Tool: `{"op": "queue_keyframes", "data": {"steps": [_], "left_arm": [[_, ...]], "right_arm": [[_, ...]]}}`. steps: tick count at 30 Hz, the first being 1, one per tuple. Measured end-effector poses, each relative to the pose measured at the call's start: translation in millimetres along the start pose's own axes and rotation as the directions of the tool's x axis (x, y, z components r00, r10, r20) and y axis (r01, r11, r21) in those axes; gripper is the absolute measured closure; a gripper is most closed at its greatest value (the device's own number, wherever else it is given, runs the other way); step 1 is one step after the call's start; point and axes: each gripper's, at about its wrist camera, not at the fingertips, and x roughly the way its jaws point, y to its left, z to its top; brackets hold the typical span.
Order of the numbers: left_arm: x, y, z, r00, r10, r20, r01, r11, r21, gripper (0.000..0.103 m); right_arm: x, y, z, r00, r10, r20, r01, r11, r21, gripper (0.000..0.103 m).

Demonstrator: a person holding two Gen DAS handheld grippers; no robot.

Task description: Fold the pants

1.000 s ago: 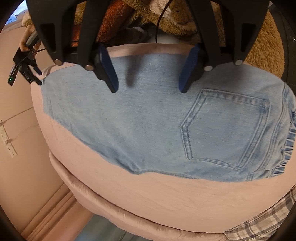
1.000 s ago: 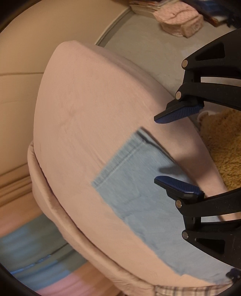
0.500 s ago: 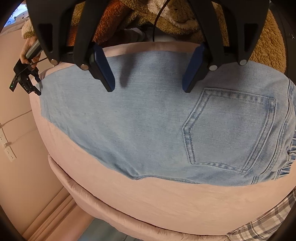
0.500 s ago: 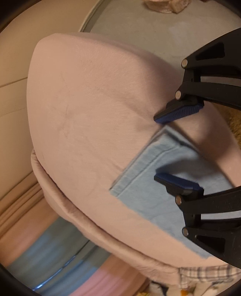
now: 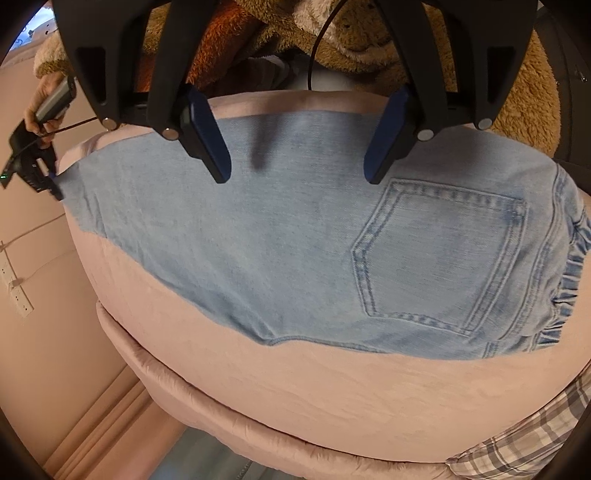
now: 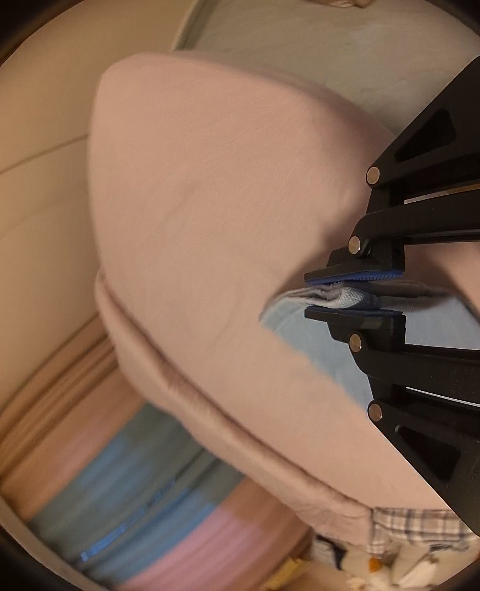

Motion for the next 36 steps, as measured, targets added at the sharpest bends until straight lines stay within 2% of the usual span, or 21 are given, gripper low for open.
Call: {"op": "queue_keyframes", "data": {"steps": [6,9,13,19,23,28,32,36], "left_arm": [[-9,5,2,0.999,-0.001,0.032,0.001,1.000,-0.023,0.029],[-11,8,1,0.999,0.000,0.040,0.002,0.999,-0.037,0.029],[-14,11,1,0.999,0.003,0.048,0.000,0.999,-0.054,0.029],[-17,18,0,0.998,0.006,0.061,-0.001,0.997,-0.080,0.029],[-16,20,0,0.998,0.006,0.055,-0.001,0.996,-0.091,0.029],[-16,23,2,0.998,0.008,0.055,-0.002,0.995,-0.101,0.029],[-16,28,3,0.999,0.007,0.051,-0.002,0.994,-0.105,0.029],[-16,32,5,0.999,0.003,0.048,0.003,0.994,-0.109,0.029]], "right_arm": [[-33,72,-2,0.988,0.150,0.046,-0.140,0.975,-0.173,0.090],[-40,104,-11,0.983,0.182,0.034,-0.167,0.951,-0.259,0.090],[-42,148,-31,0.966,0.259,-0.023,-0.249,0.896,-0.368,0.090],[-22,197,-67,0.935,0.320,-0.155,-0.354,0.800,-0.484,0.090],[-6,211,-91,0.915,0.308,-0.259,-0.400,0.766,-0.503,0.090],[1,225,-131,0.874,0.286,-0.394,-0.471,0.697,-0.541,0.090],[12,231,-161,0.844,0.226,-0.485,-0.501,0.655,-0.565,0.090],[27,228,-185,0.843,0.129,-0.523,-0.475,0.635,-0.609,0.090]]}}
